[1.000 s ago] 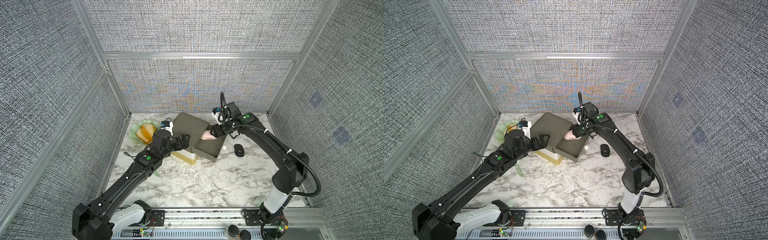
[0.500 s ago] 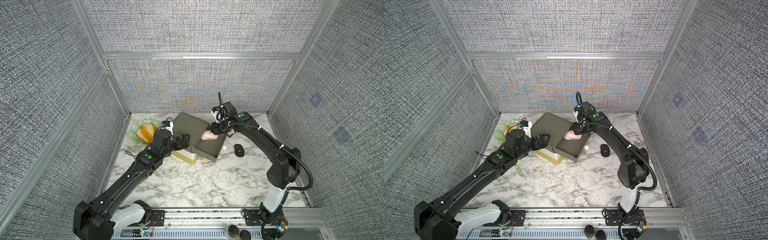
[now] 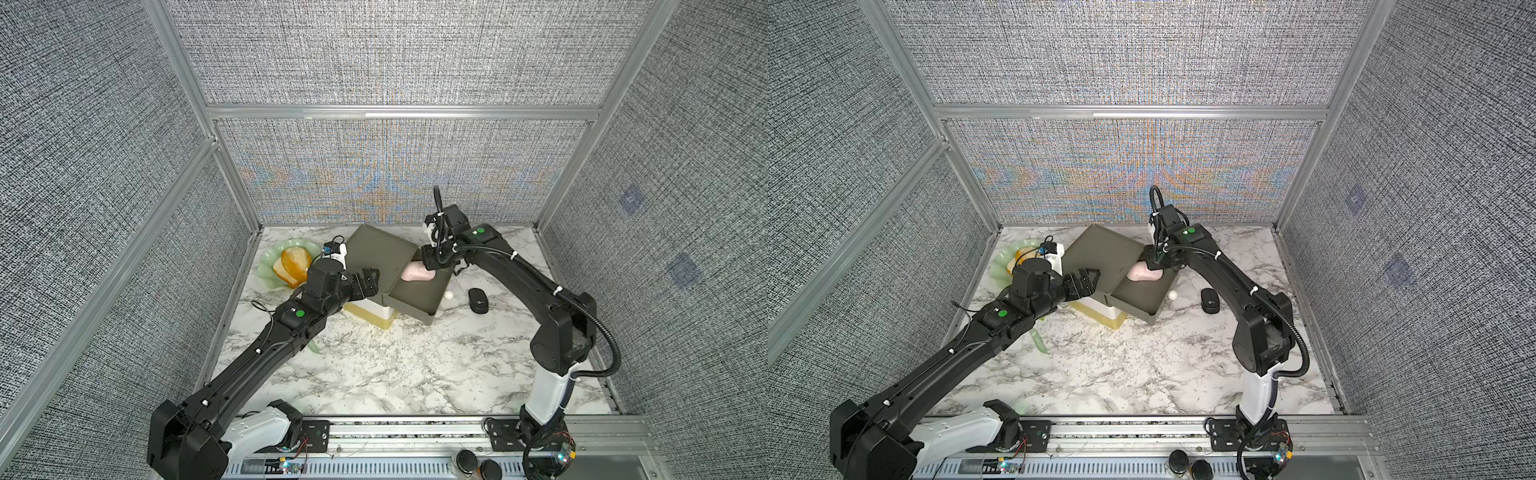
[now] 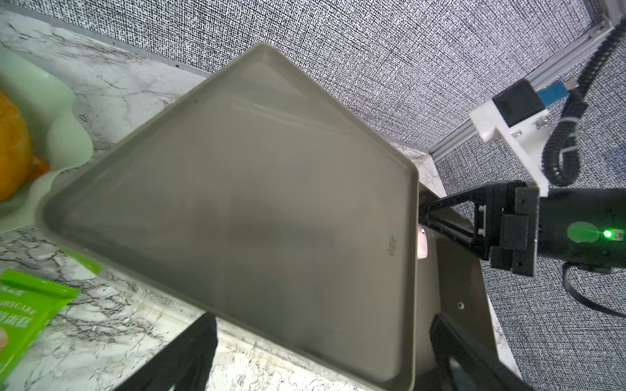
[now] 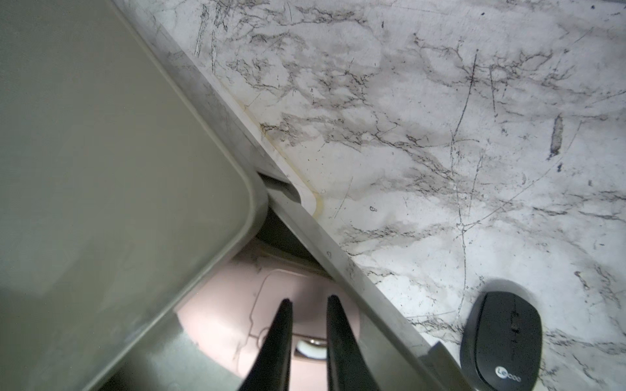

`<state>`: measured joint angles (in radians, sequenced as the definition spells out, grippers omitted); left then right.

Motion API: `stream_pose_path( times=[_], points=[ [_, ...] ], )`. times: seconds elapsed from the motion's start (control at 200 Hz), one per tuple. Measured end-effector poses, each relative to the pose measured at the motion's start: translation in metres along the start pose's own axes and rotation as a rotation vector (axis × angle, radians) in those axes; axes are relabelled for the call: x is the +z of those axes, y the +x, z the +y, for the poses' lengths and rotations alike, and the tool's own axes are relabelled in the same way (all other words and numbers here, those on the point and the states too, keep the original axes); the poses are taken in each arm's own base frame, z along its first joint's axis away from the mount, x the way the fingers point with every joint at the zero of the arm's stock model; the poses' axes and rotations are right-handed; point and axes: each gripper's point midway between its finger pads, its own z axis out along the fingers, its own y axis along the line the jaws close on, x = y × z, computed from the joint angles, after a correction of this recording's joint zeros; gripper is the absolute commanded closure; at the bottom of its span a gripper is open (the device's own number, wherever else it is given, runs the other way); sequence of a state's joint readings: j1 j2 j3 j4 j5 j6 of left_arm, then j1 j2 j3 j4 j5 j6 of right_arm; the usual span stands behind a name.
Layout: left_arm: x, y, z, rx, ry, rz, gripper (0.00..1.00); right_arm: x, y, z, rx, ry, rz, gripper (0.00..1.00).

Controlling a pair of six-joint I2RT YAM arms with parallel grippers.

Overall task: Take the mice out of the drawer
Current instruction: Adjust the mouse in the drawer.

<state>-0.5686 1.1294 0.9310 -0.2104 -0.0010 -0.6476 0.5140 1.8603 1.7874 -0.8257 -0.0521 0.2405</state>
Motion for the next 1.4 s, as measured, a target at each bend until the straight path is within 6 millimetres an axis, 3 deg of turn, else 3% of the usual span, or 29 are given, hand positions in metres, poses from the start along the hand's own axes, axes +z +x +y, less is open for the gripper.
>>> stream_pose_path(
  times=[0.305,0.535,0.695,0.89,1.121,1.401],
  points=[
    [0.001,0.002,0.003,-0.001,-0.007,0.0,0.01,-0.011,0.019,0.012,-0.002,-0.014,0.017,0.85],
    [0.002,0.001,0.004,-0.002,-0.011,-0.001,0.01,-0.027,0.048,0.023,0.011,-0.04,0.041,0.85],
    [0.001,-0.001,0.002,-0.002,-0.004,-0.008,0.0,-0.033,0.026,0.014,0.046,-0.025,-0.012,0.85],
    [0.001,-0.002,0.001,-0.003,0.0,-0.011,0.01,-0.013,-0.003,0.004,0.081,0.009,-0.03,0.85],
    [0.006,-0.005,0.0,-0.011,0.003,-0.017,0.01,0.006,-0.009,0.001,0.1,0.034,-0.017,0.85],
    [0.006,-0.004,0.0,-0.01,0.001,-0.016,0.0,0.008,0.014,0.001,0.108,0.035,0.028,0.85]
  ],
)
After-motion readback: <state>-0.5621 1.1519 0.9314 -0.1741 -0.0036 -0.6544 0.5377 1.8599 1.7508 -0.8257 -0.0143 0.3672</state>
